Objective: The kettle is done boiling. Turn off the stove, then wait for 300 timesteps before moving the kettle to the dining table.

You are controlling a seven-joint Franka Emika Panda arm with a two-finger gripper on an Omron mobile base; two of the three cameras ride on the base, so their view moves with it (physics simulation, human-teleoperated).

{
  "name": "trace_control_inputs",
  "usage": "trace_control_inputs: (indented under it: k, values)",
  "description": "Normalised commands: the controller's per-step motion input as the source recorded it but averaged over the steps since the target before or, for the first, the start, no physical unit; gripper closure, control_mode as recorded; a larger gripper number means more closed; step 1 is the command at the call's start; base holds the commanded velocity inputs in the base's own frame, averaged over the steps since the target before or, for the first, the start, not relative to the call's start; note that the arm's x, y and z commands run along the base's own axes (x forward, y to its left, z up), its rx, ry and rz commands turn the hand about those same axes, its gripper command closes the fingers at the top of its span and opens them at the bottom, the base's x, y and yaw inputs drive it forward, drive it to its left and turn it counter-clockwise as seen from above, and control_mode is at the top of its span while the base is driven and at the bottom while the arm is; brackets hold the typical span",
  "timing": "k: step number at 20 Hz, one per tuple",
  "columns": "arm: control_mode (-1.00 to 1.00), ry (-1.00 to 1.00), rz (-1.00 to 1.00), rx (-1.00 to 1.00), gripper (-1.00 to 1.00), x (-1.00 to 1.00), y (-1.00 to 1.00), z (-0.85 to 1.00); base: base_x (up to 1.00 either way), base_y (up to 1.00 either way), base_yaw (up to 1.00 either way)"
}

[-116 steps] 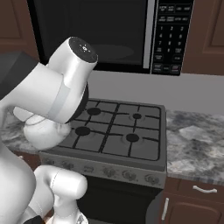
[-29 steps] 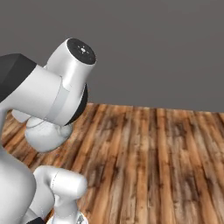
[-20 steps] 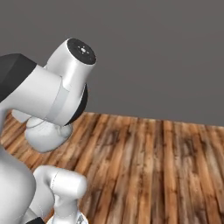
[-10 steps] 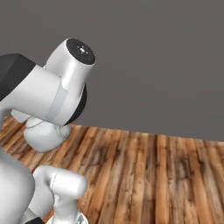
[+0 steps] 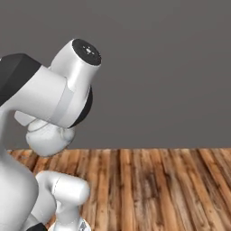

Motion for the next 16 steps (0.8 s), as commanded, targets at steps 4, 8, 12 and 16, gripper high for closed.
trace_control_inputs:
  k: [4,8,12,16]
  values:
    - [1.0,0.0,0.0,0.0,1.0,0.0,0.0,0.0,0.84,-0.47,-0.53]
    - [1.0,0.0,0.0,0.0,1.0,0.0,0.0,0.0,0.83,-0.38,-0.55]
    - [1.0,0.0,0.0,0.0,1.0,0.0,0.0,0.0,0.84,-0.27,-0.56]
    - [1.0,0.0,0.0,0.0,1.0,0.0,0.0,0.0,0.9,-0.08,-0.56]
